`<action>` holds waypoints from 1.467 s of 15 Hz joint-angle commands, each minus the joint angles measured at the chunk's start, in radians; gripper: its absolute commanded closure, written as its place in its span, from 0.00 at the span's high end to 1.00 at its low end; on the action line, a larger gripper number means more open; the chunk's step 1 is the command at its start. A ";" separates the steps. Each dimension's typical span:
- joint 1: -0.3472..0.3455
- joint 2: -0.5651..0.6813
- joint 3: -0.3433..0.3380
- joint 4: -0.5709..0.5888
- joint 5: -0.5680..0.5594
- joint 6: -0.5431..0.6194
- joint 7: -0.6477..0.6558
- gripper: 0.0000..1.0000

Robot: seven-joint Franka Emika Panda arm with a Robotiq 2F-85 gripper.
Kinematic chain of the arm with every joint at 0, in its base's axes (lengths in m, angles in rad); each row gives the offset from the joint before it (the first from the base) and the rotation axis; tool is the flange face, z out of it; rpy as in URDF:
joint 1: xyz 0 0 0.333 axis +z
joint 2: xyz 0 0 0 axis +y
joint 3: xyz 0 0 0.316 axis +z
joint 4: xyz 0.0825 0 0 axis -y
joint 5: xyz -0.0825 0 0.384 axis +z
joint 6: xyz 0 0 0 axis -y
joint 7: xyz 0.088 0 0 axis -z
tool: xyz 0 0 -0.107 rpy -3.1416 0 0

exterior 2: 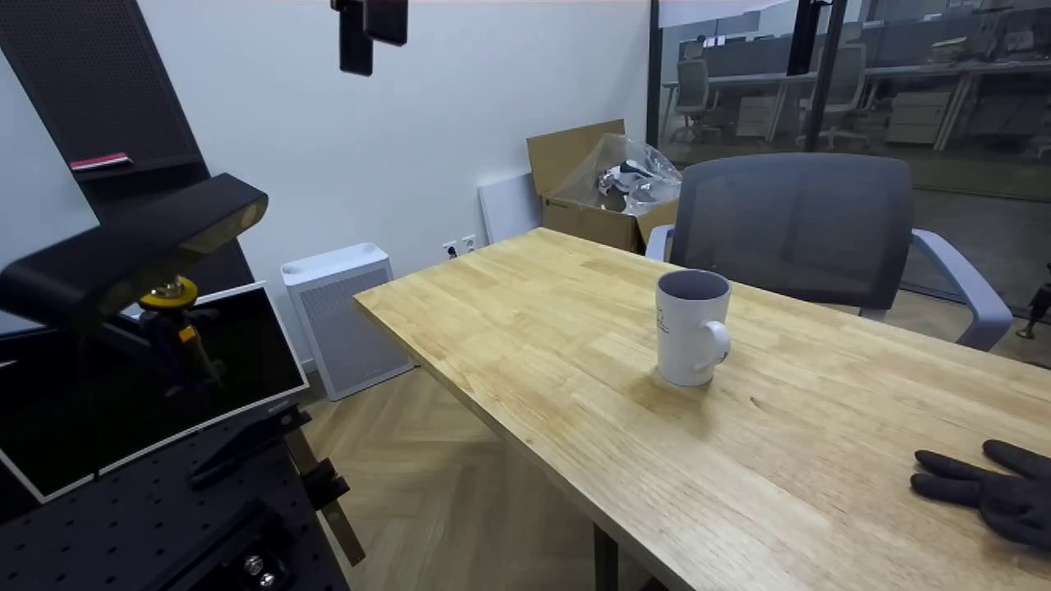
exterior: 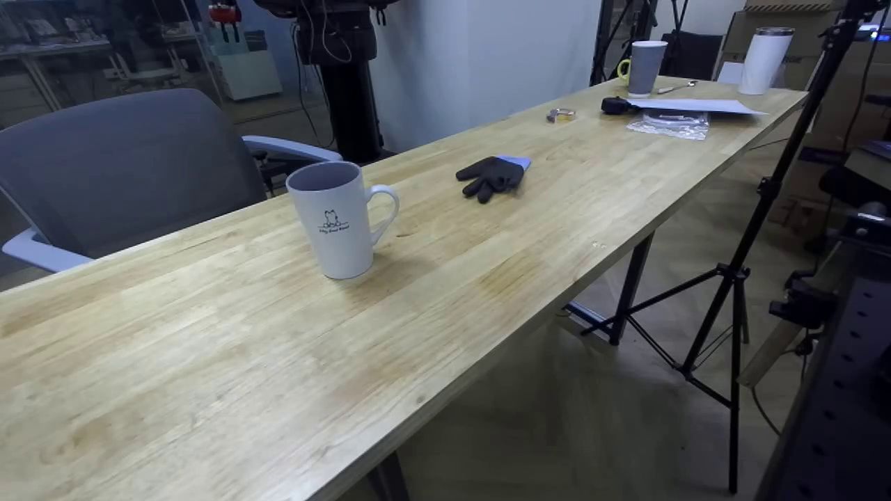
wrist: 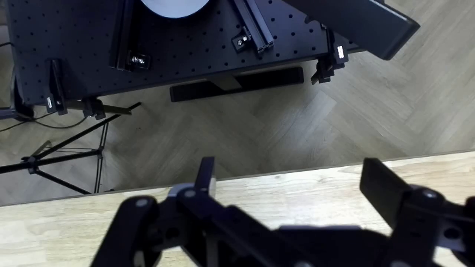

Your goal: Move the mug to the right

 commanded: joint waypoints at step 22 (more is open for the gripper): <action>0.021 0.198 -0.177 0.157 -0.011 0.339 -0.420 1.00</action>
